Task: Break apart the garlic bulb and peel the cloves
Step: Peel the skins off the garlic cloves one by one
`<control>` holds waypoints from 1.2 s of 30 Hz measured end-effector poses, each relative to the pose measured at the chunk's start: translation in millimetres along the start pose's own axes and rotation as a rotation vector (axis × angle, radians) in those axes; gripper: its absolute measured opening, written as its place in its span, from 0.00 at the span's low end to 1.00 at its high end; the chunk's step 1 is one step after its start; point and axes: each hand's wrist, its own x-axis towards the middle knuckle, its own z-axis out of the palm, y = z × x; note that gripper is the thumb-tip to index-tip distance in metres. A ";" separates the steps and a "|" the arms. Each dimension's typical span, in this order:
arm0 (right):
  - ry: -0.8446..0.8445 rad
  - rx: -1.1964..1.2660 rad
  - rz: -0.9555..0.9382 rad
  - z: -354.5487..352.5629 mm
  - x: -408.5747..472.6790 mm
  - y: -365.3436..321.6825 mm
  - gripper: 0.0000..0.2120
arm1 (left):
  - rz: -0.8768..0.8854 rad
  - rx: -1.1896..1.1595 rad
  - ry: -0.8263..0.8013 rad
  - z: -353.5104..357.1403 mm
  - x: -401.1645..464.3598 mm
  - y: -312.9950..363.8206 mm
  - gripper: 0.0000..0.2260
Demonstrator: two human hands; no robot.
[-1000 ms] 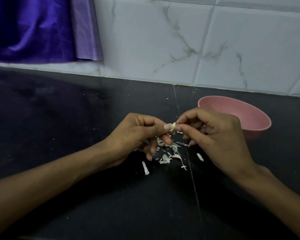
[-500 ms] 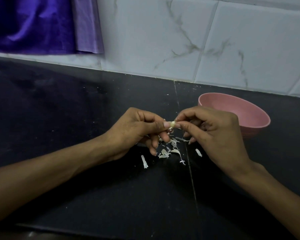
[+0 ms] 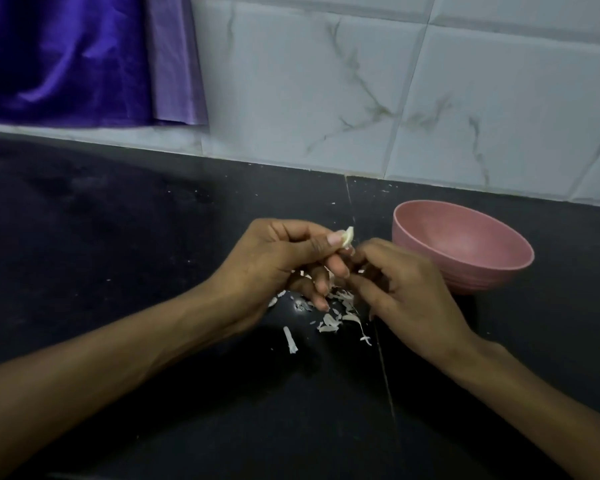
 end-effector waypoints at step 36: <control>0.036 0.634 0.430 -15.5 9.0 -17.5 0.02 | 0.116 0.382 0.039 -8.8 -3.6 -14.0 0.11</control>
